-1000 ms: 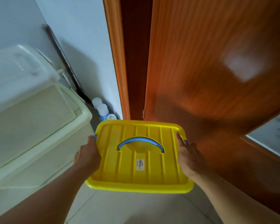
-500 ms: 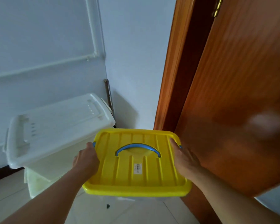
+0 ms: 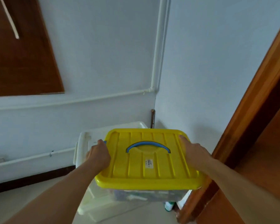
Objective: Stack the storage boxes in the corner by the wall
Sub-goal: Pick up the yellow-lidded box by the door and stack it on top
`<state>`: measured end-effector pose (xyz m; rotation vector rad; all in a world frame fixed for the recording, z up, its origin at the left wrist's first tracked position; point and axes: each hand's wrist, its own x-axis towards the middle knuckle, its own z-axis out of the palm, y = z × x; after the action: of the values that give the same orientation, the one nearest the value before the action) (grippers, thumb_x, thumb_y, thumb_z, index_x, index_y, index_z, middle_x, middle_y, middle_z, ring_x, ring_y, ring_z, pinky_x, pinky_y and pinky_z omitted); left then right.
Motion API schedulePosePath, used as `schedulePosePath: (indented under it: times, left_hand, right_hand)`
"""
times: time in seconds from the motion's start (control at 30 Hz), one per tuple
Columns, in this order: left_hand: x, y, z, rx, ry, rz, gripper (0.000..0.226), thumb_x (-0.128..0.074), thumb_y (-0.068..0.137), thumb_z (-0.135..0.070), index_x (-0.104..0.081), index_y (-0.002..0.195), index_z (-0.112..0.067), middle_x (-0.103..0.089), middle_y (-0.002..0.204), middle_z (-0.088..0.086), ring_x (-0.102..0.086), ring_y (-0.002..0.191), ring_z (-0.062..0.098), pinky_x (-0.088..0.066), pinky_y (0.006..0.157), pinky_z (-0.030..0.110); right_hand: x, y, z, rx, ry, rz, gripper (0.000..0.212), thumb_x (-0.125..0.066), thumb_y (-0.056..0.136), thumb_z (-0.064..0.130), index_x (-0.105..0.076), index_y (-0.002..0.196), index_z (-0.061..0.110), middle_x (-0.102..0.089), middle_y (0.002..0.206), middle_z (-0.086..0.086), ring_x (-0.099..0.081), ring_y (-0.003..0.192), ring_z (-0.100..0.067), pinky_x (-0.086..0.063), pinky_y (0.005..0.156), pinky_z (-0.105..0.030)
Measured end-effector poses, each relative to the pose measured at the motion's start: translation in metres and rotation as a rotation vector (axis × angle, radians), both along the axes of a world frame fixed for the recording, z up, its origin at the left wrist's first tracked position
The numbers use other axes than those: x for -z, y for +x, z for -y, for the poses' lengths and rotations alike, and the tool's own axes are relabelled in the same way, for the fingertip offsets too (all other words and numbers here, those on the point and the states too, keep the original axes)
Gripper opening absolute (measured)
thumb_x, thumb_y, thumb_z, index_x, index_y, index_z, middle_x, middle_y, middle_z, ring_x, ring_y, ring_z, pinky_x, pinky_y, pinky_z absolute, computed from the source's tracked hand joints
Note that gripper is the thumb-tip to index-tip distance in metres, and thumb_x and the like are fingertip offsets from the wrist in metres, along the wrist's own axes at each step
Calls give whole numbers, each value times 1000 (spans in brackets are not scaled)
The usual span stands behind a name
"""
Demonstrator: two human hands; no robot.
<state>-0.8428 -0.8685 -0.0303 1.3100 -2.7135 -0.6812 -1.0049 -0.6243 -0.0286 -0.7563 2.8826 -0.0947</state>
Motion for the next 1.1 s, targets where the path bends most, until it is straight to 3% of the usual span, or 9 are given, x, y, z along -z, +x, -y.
schedulePosePath:
  times: [0.13,0.5,0.6,0.7,0.87,1.0,1.1]
  left_hand:
    - [-12,0,43,-102,-18,-21,28,-37,94,-12,-44,120,-5,-55,125,23,-54,116,39,-45,91,40]
    - [-3,-71,135,-340,-11,-2,29,-38,94,-9,-42,123,-4,-57,120,21,-57,109,37,-46,82,39]
    - [5,-91,153,-388,-2,2,31,-38,94,-8,-41,124,-3,-56,121,22,-56,109,38,-42,77,37]
    - [16,-108,172,-412,6,5,30,-38,93,-7,-40,123,-4,-56,121,23,-56,110,40,-44,82,40]
    - [41,-128,196,-430,25,30,29,-38,92,-6,-40,121,-5,-57,119,22,-56,109,39,-45,83,40]
    - [57,-140,209,-413,38,45,29,-38,92,-4,-40,121,-4,-56,120,23,-56,111,39,-44,83,40]
    - [70,-147,215,-395,56,42,28,-37,92,-4,-40,120,-4,-57,117,23,-56,108,39,-43,80,40]
  right_hand:
    - [-13,-23,55,5,-102,72,57,-19,100,47,-4,152,29,-39,142,-20,-45,126,-36,-38,102,-43]
    - [-5,-136,193,-265,-36,50,52,-25,101,28,-6,150,32,-46,138,-20,-52,119,-36,-43,98,-43]
    - [4,-161,222,-278,-28,56,53,-26,101,24,-7,150,32,-46,137,-21,-51,119,-38,-42,98,-42]
    - [16,-178,246,-278,-21,72,56,-27,99,20,-7,150,33,-44,139,-22,-50,120,-40,-42,98,-41]
    - [41,-197,273,-226,-56,140,50,-22,101,28,-11,150,35,-42,139,-26,-49,121,-42,-40,100,-41]
    - [54,-207,286,-230,-24,102,55,-25,98,16,-11,150,29,-47,132,-28,-52,117,-42,-43,97,-41]
    - [64,-212,292,-202,-18,118,53,-25,100,18,-13,150,28,-46,133,-27,-51,117,-42,-42,97,-41]
